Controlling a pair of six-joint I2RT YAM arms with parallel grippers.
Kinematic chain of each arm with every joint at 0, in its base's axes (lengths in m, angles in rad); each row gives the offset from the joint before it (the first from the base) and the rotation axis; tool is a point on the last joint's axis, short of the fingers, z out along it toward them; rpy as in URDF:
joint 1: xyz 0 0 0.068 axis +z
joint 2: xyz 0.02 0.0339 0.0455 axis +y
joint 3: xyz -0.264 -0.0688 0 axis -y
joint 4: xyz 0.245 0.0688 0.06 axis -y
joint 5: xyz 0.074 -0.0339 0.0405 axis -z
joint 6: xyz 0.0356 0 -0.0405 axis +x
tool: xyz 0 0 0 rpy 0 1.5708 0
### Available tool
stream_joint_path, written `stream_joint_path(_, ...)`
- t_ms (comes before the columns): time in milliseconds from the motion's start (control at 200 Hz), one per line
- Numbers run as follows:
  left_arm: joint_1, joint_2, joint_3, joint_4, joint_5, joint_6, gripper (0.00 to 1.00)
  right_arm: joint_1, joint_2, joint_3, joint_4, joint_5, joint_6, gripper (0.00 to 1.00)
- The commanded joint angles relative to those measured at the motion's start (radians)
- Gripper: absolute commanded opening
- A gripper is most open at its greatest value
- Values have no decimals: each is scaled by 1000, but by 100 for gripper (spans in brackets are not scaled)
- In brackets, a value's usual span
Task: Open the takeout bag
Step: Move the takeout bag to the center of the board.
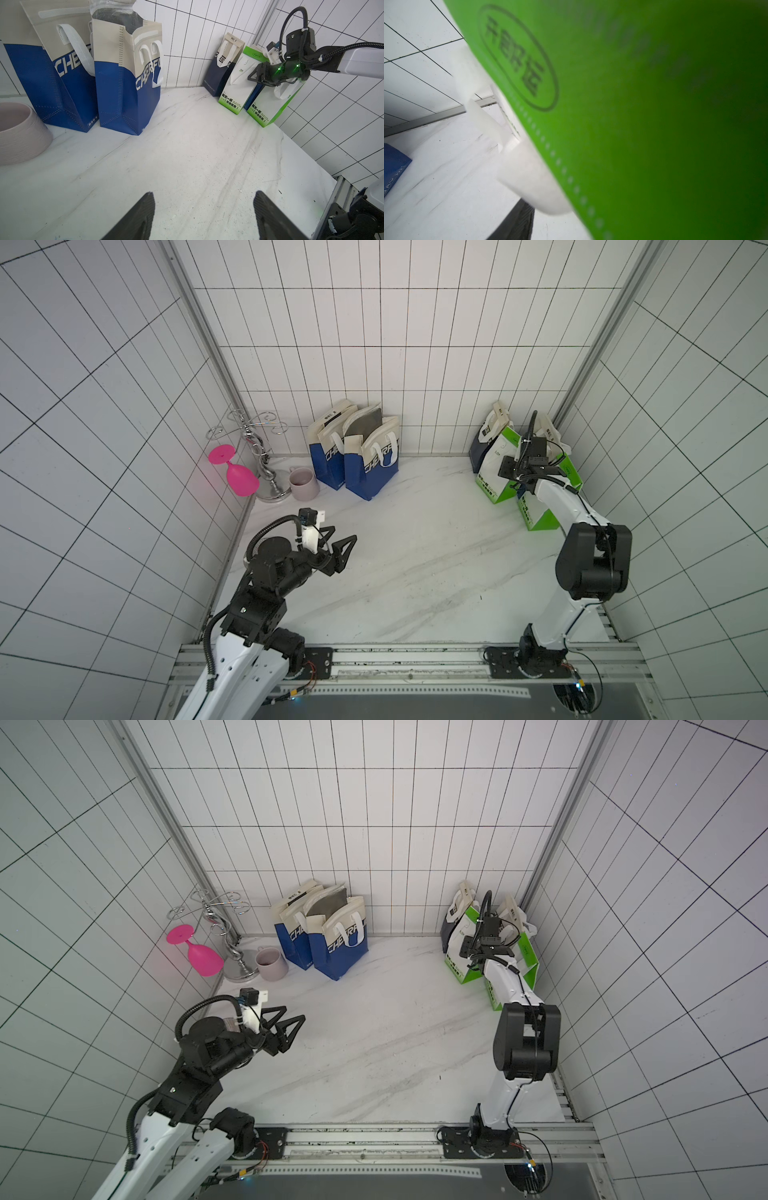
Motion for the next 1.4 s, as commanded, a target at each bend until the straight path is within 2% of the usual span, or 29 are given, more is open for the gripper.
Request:
stream_joint_path(0,-5,-14,-8,-5,8,12,77,-17,8,106,64,-59,-29,54)
stream_joint_path(160,-5,-20,-8,-7,0,13,76,-27,14,96,114,-143,-38,47)
stream_joint_path(275,-8,-28,-9,-6,-9,13,76,-29,20,106,118,-190,-36,34)
stream_joint_path(485,-19,-24,-9,-7,-16,12,75,-29,-14,63,134,-231,-5,0)
stream_joint_path(720,4,-42,0,-22,-89,11,75,-15,-146,-95,210,-372,101,0)
stream_joint_path(815,9,-68,-32,39,-78,-17,75,13,-202,-168,227,-440,117,0)
stream_joint_path(934,4,-31,-61,150,-20,-113,75,94,-285,-264,212,-454,65,0)
stream_joint_path(1024,-6,28,-86,253,7,-172,75,150,-345,-342,226,-510,62,0)
stream_joint_path(1239,-31,144,-196,487,-67,-224,76,358,-493,-495,194,-602,-3,0)
stream_joint_path(1394,-46,175,-308,692,9,-260,80,470,-601,-588,158,-652,-36,0)
